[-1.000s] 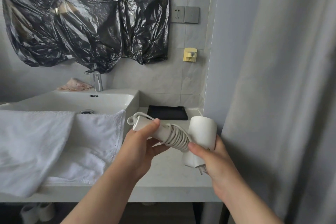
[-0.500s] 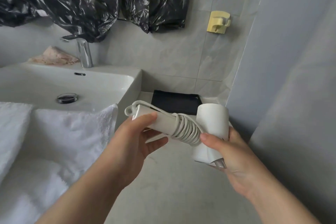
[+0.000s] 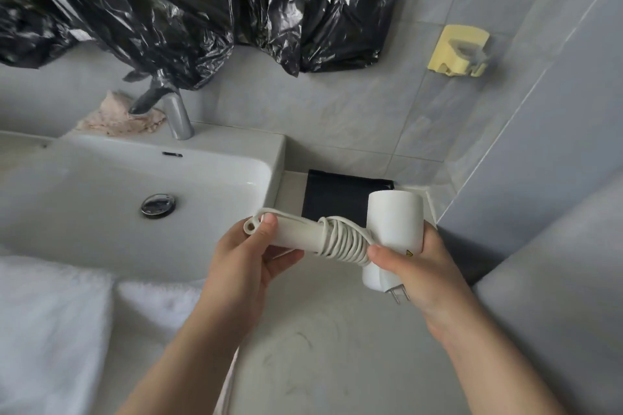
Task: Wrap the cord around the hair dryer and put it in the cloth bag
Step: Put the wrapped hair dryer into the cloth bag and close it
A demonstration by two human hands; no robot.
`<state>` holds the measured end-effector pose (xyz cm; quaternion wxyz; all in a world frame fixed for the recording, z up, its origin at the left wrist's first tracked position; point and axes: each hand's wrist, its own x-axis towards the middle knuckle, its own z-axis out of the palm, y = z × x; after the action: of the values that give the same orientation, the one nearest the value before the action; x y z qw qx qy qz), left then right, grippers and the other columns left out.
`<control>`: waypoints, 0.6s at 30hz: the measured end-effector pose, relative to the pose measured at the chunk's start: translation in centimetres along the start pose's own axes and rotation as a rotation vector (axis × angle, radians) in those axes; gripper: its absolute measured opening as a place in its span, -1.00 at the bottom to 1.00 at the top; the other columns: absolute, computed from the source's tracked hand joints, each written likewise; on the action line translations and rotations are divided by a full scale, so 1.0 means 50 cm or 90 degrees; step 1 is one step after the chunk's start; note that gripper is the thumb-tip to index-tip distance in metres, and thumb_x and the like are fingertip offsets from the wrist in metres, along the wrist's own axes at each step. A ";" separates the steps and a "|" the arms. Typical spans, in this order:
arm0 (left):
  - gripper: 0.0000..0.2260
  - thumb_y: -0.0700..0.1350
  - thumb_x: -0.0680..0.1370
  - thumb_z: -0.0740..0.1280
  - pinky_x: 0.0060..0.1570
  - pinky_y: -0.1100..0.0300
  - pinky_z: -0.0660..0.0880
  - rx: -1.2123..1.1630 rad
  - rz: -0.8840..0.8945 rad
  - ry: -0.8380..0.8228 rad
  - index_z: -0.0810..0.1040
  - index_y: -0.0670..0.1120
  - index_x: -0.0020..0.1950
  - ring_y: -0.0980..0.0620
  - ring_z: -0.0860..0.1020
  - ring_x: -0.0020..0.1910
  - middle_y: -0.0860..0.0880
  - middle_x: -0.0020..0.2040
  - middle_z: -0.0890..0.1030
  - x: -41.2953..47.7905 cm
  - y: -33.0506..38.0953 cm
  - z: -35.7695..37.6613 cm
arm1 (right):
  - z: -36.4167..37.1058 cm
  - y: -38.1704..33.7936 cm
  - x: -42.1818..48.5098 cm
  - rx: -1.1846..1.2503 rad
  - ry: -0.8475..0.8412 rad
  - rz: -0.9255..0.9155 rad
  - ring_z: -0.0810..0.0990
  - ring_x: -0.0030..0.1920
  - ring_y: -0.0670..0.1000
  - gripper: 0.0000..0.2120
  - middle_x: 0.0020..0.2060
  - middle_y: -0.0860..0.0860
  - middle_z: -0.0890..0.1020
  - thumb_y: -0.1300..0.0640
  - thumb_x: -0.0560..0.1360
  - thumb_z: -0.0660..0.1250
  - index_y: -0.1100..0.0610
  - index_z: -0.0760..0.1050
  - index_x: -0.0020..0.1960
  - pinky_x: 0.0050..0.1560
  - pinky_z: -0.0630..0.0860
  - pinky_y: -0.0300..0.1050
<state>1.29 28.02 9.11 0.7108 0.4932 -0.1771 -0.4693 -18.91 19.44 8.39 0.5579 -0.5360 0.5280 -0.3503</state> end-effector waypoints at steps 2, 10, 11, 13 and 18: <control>-0.79 -0.18 0.66 0.20 -0.18 0.12 0.65 -0.004 -0.018 0.023 0.58 -0.25 0.02 -0.06 0.70 -0.13 -0.12 -0.19 0.71 -0.009 0.050 0.020 | -0.003 -0.057 -0.005 -0.011 0.002 0.015 0.72 -0.13 -0.06 -0.44 -0.06 -0.07 0.71 0.09 0.23 0.59 -0.13 0.46 0.16 -0.26 0.57 -0.11; -0.80 -0.19 0.66 0.20 -0.15 0.07 0.67 -0.031 -0.022 0.044 0.56 -0.28 0.02 -0.12 0.67 -0.10 -0.19 -0.13 0.67 -0.067 0.179 0.067 | -0.007 -0.210 -0.054 -0.048 -0.050 0.004 0.70 -0.09 -0.06 -0.37 -0.04 -0.13 0.67 -0.05 0.12 0.55 -0.22 0.39 0.13 -0.11 0.67 0.04; -0.80 -0.19 0.66 0.19 -0.16 0.08 0.67 -0.028 -0.014 0.045 0.56 -0.28 0.04 -0.11 0.68 -0.10 -0.19 -0.13 0.68 -0.075 0.193 0.068 | -0.007 -0.223 -0.057 -0.045 -0.060 0.000 0.70 -0.10 -0.06 -0.40 -0.04 -0.12 0.67 -0.01 0.15 0.57 -0.20 0.39 0.11 -0.17 0.66 0.00; -0.79 -0.20 0.66 0.19 -0.17 0.11 0.67 -0.028 0.013 0.054 0.57 -0.27 0.02 -0.06 0.70 -0.15 -0.16 -0.16 0.70 -0.093 0.217 0.064 | 0.001 -0.238 -0.062 -0.042 -0.084 -0.011 0.69 -0.08 -0.07 -0.43 -0.01 -0.10 0.67 0.06 0.23 0.60 -0.17 0.40 0.13 -0.24 0.61 -0.09; -0.80 -0.18 0.64 0.22 -0.12 0.07 0.68 -0.037 0.063 0.121 0.58 -0.27 0.03 -0.06 0.69 -0.15 -0.15 -0.14 0.70 -0.125 0.260 0.015 | 0.065 -0.263 -0.064 -0.034 -0.173 -0.042 0.71 -0.14 -0.10 -0.40 -0.02 -0.07 0.69 0.10 0.30 0.59 -0.07 0.41 0.24 -0.35 0.55 -0.19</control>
<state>4.04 33.84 22.06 0.7607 0.5052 -0.1196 -0.3896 -14.09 20.88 21.36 0.5982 -0.6100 0.4388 -0.2784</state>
